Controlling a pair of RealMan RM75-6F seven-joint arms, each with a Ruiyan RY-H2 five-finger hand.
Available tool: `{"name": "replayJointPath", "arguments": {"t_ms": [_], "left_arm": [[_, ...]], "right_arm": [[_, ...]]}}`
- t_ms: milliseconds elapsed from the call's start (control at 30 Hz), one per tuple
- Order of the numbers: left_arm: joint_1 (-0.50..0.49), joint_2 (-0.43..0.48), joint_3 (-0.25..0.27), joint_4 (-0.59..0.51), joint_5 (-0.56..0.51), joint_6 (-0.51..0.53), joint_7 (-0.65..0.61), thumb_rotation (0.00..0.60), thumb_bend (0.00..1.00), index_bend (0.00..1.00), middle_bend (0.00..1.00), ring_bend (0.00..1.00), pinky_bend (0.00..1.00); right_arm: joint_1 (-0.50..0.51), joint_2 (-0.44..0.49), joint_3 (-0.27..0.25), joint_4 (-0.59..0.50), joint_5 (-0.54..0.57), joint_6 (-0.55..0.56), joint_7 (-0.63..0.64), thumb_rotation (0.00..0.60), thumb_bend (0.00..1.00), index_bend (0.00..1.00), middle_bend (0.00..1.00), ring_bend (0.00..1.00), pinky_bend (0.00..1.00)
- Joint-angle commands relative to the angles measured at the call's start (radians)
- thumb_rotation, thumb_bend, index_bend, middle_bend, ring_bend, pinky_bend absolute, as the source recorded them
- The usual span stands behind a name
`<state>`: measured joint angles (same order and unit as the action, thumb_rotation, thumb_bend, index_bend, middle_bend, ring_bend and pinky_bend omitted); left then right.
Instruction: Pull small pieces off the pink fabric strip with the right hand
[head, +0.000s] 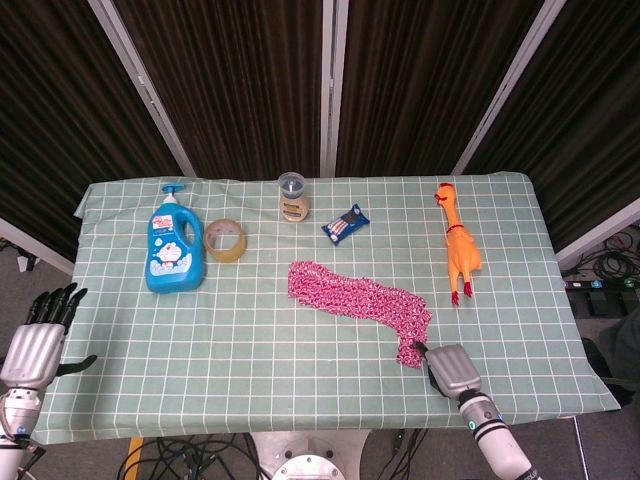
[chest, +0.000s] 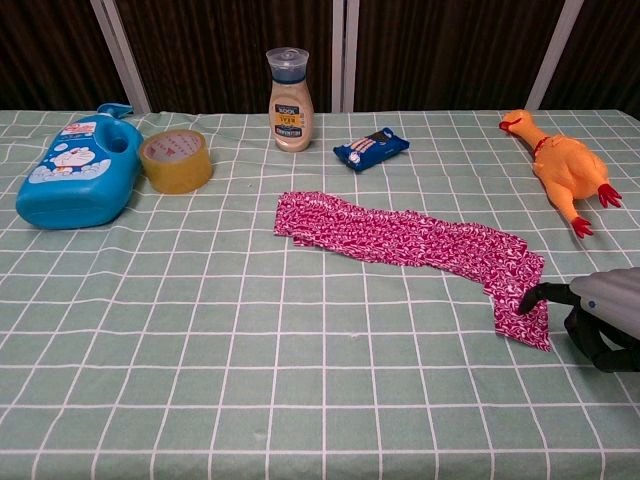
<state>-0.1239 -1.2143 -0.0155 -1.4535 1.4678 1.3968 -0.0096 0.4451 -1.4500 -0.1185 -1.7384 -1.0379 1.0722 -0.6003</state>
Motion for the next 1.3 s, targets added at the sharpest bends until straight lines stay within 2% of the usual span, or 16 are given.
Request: {"name": "replayJointPath", "arguments": {"t_ms": [33, 267, 633, 867, 1067, 1300], "left_arm": [[-0.001, 0.0, -0.001, -0.003, 0.002, 0.001, 0.001, 0.6, 0.09, 0.02, 0.0, 0.0, 0.05], [0.0, 0.001, -0.001, -0.004, 0.001, 0.001, 0.0, 0.6, 0.09, 0.02, 0.0, 0.0, 0.05], [0.008, 0.005, -0.003, 0.012, -0.004, 0.008, -0.028, 0.6, 0.09, 0.02, 0.0, 0.0, 0.05], [0.01, 0.002, -0.003, 0.023, -0.001, 0.009, -0.046, 0.6, 0.09, 0.02, 0.0, 0.0, 0.05], [0.006, -0.001, -0.003, 0.027, 0.003, 0.005, -0.049, 0.6, 0.09, 0.02, 0.0, 0.0, 0.05], [-0.001, -0.01, 0.001, 0.033, 0.005, -0.011, -0.038, 0.6, 0.09, 0.02, 0.0, 0.0, 0.05]], "right_arm": [[-0.002, -0.004, -0.004, -0.01, -0.013, -0.001, -0.003, 0.6, 1.0, 0.24, 0.88, 0.84, 0.78], [0.001, -0.034, -0.003, -0.02, -0.03, -0.009, -0.021, 0.6, 1.0, 0.24, 0.88, 0.84, 0.78], [0.018, -0.079, 0.037, -0.059, -0.064, 0.014, -0.05, 0.6, 1.0, 0.24, 0.88, 0.84, 0.78], [0.01, -0.063, 0.051, -0.067, -0.069, 0.052, -0.061, 0.6, 1.0, 0.24, 0.88, 0.84, 0.78], [-0.015, -0.028, 0.065, -0.016, -0.015, 0.075, -0.038, 0.6, 1.0, 0.21, 0.88, 0.84, 0.78], [-0.009, -0.051, 0.095, 0.069, 0.022, 0.032, 0.015, 0.6, 1.0, 0.12, 0.88, 0.84, 0.78]]}}
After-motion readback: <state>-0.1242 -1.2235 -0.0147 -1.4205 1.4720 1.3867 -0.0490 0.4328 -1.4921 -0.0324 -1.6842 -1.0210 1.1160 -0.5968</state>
